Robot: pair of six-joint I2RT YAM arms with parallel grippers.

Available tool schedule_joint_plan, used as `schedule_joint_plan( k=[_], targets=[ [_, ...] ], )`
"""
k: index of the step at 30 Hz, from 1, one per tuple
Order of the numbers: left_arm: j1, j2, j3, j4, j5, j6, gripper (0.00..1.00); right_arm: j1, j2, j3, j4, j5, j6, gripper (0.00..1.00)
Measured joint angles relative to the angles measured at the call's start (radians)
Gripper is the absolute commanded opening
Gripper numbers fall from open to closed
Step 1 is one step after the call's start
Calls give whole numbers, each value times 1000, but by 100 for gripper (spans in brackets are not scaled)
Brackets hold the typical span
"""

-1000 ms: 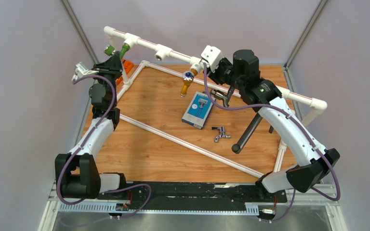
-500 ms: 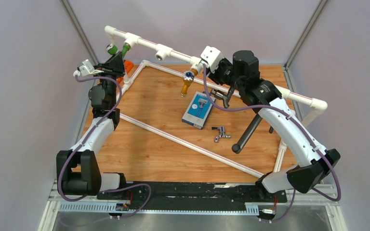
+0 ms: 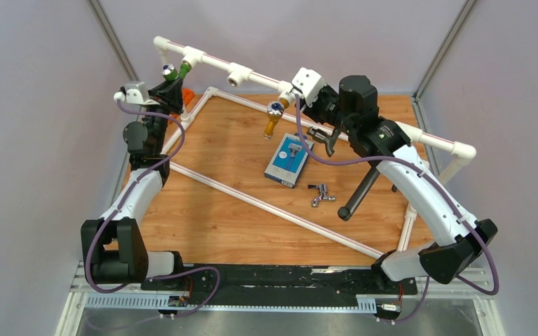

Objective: Install the water faucets

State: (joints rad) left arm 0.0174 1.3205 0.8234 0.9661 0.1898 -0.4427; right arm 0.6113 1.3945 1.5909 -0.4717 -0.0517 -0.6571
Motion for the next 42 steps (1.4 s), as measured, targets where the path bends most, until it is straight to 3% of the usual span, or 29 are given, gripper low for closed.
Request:
schedule_joint_plan(
  k=[4, 19, 24, 34, 38, 42],
  targets=[
    [2, 5, 53, -93, 56, 96, 0, 10, -15, -1, 10, 5, 8, 0],
    [1, 54, 182, -539, 142, 379, 0, 167, -77, -22, -92, -223, 95, 1],
    [11, 56, 193, -629, 141, 390, 0, 171, -78, -22, -109, -240, 108, 20],
    [24, -58, 138, -560, 126, 323, 0, 171, -94, -21, -132, -239, 118, 29],
    [25, -74, 115, -509, 138, 273, 0, 178, -103, -21, -146, -235, 132, 50],
    [24, -77, 97, -490, 150, 245, 18, 190, -108, -21, -167, -227, 140, 55]
  ],
)
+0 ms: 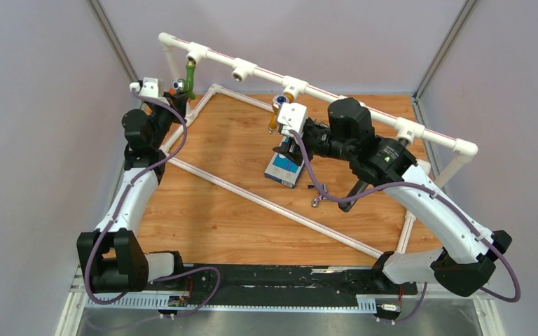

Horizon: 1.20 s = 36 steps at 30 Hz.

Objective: Install the water faucets

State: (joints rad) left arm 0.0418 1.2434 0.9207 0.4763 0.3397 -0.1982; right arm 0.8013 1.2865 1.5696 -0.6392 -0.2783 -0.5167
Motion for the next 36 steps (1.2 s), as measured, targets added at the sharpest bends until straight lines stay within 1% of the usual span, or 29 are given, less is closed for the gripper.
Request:
schedule_joint_plan(
  k=[1, 4, 6, 13, 14, 20, 22, 23, 26, 27, 28, 34, 36],
  targets=[
    [0, 0, 0, 5, 3, -10, 28, 2, 0, 0, -1, 1, 1, 56],
    [0, 2, -6, 55, 10, -55, 39, 7, 0, 0, -3, 8, 6, 57],
    [0, 2, -19, 99, 14, -84, 41, 10, 0, 0, -5, 13, 8, 57],
    [0, 16, -43, 196, 26, -163, 42, 15, 0, 0, -5, 23, 11, 57],
    [0, 23, -43, 208, 24, -169, 45, 16, 0, 0, -5, 23, 11, 57],
    [0, 99, -43, 325, -42, -253, 45, 20, 0, 0, -7, 27, 15, 57],
    [0, 121, -43, 361, -65, -280, 40, 21, 0, 0, -7, 27, 15, 57],
    [0, 132, -43, 384, -74, -295, 32, 21, 0, 0, -7, 27, 15, 57],
    [5, 164, -43, 451, -88, -332, 17, 22, 0, 0, -5, 30, 15, 57],
    [5, 176, -43, 477, -85, -343, 2, 23, 0, 0, -3, 31, 15, 57],
    [5, 183, -43, 495, -82, -352, 0, 23, 0, 0, 0, 32, 15, 57],
    [6, 189, -72, 555, -80, -389, 0, 27, 0, 0, -3, 44, 16, 58],
    [6, 169, -90, 545, -96, -401, 0, 30, 0, 0, -10, 49, 18, 62]
  ],
)
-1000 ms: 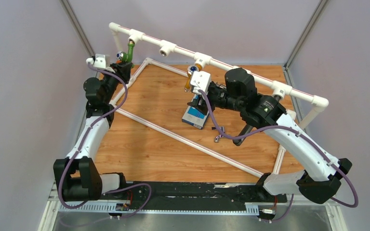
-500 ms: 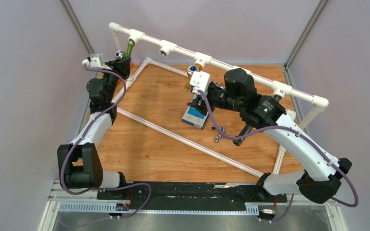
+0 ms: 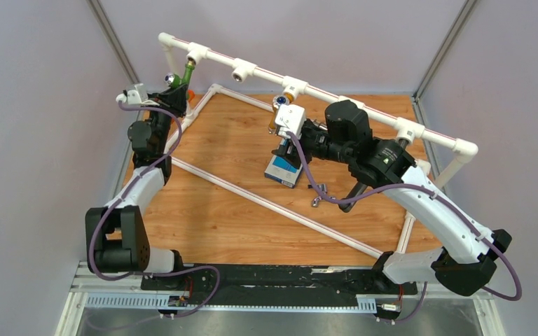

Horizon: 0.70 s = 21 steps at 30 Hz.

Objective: Install the water faucets

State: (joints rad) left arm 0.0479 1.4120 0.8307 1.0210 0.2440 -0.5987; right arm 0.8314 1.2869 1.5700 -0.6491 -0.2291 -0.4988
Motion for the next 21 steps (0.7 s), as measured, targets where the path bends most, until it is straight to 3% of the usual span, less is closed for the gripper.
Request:
schedule_joint_plan(
  k=[7, 13, 21],
  targets=[
    [1, -235, -53, -299, -103, -10, 0, 1, -27, 8, -39, 15, 8, 83],
    [5, -433, -118, -510, -111, -10, 0, 1, -89, 23, -93, 19, 23, 86],
    [-21, -555, -211, -729, 198, -42, 0, 2, -238, -67, -53, -100, 28, 84]
  ],
)
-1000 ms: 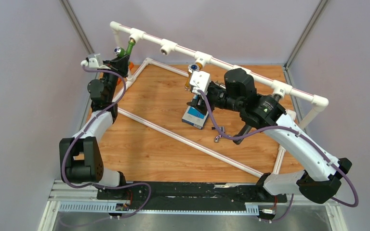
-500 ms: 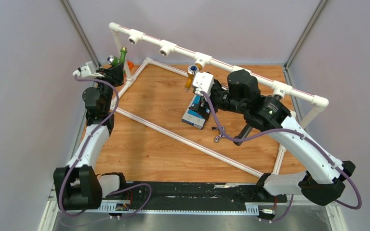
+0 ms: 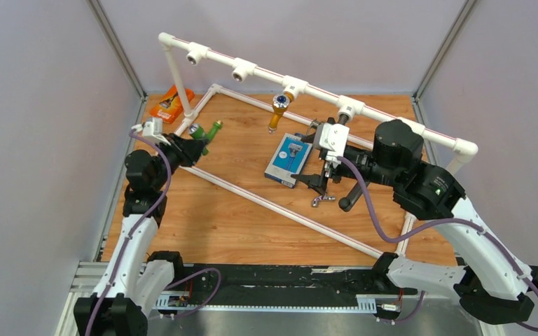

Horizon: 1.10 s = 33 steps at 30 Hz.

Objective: Install the water faucets

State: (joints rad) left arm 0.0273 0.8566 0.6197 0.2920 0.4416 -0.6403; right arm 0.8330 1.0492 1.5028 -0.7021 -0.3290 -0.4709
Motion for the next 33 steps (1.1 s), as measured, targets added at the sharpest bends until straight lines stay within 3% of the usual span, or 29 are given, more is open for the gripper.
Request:
schedule_joint_plan(
  k=[7, 14, 21, 27, 33],
  targets=[
    [-239, -137, -50, -180, 172, 8, 0, 63, 2, -154, 84, -100, -16, 85],
    [-377, -200, -50, -296, 241, 51, 0, 193, 92, -257, 126, -19, -88, 81],
    [-413, -201, -49, -412, 312, 127, 0, 279, 191, -263, 156, 166, -183, 80],
    [-414, -202, -28, -463, 341, 155, 0, 295, 240, -272, 162, 214, -229, 76],
    [-414, -202, 21, -476, 380, 156, 0, 296, 273, -281, 162, 250, -251, 60]
  ],
)
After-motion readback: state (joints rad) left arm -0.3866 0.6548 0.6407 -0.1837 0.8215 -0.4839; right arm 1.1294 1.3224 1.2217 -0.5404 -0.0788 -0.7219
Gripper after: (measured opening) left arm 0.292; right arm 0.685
